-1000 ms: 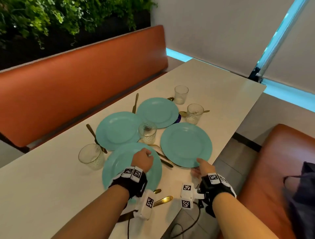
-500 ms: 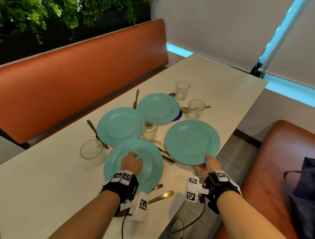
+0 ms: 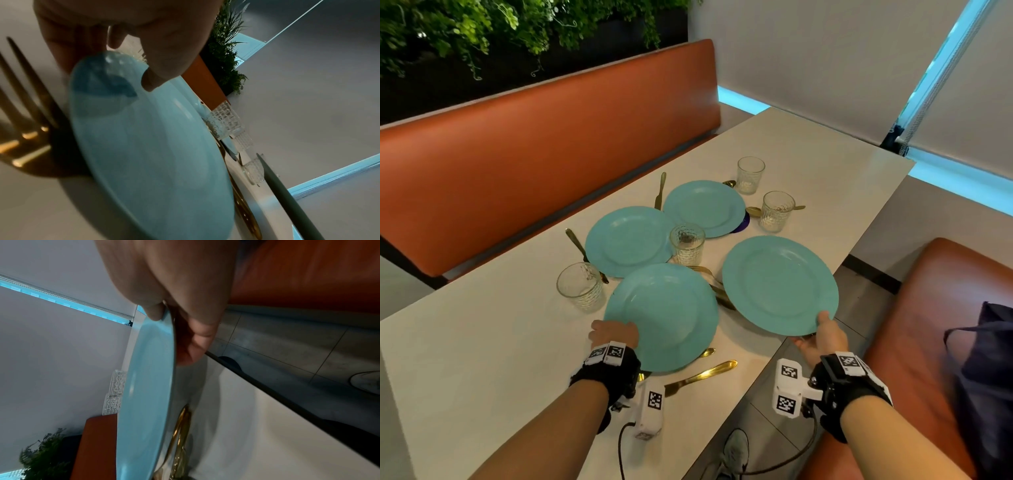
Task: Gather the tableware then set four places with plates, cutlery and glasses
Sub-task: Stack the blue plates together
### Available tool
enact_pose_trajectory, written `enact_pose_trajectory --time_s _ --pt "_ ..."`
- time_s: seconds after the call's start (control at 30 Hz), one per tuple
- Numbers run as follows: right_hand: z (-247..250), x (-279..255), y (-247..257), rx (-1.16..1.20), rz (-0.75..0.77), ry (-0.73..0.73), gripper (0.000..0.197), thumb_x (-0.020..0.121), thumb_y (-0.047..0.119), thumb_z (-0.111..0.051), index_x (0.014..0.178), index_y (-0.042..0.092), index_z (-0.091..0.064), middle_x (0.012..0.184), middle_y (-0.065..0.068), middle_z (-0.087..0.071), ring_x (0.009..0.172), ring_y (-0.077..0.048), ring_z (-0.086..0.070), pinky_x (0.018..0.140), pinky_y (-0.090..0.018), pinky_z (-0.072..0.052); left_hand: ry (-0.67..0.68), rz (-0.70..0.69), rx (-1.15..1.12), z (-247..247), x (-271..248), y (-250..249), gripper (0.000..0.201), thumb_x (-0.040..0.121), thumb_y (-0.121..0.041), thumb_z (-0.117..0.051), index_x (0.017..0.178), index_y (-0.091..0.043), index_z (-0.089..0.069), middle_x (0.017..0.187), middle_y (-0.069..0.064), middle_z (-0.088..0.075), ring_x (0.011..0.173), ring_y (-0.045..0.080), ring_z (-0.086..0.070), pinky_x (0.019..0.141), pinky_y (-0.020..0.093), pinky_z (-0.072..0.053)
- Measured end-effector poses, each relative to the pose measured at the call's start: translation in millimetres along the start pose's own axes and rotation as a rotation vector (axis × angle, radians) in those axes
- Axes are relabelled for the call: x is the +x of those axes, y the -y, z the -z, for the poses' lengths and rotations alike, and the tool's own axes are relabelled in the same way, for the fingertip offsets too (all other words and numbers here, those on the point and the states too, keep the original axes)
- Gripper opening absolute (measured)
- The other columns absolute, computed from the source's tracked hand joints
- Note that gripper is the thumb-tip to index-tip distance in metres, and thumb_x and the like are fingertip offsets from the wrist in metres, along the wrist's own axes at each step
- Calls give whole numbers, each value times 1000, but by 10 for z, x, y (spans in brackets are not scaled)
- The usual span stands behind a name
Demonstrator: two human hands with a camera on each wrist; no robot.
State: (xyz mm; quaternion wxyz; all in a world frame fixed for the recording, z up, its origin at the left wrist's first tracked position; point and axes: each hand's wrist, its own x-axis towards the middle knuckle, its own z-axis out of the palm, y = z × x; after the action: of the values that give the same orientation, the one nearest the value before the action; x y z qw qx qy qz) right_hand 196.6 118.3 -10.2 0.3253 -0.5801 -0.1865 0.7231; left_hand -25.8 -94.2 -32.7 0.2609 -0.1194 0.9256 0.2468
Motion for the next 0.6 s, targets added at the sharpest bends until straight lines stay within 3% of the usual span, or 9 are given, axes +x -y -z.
enact_pose_trajectory --time_s 0.2,0.4,0.5,0.6 --pt "70 -97 -85 -60 -14 20 39 102 23 -39 139 13 -40 135 -15 -53 119 -35 -54 91 -52 -47 23 -42 -195 30 -78 39 57 95 -22 -51 137 10 -29 141 28 -39 129 40 -42 102 42 -36" --pt "50 -267 -155 -81 -18 80 39 102 25 -39 138 12 -41 133 -14 -54 111 -33 -57 87 -50 -48 -49 -220 -374 122 -264 119 44 96 -30 -48 119 6 -50 124 25 -57 114 38 -54 93 40 -42" --pt "10 -380 -180 -79 -26 122 38 102 25 -39 137 11 -42 132 -13 -56 105 -30 -57 81 -47 -50 -71 -268 -515 217 -396 144 35 95 -26 -47 116 3 -51 119 23 -59 111 37 -55 92 39 -43" --pt "-19 -446 -210 -73 -33 148 38 102 27 -39 136 12 -44 123 -10 -61 103 -29 -59 65 -44 -57 -84 -297 -610 324 -534 161 27 94 -24 -49 111 -2 -49 115 21 -60 108 35 -56 87 36 -42"
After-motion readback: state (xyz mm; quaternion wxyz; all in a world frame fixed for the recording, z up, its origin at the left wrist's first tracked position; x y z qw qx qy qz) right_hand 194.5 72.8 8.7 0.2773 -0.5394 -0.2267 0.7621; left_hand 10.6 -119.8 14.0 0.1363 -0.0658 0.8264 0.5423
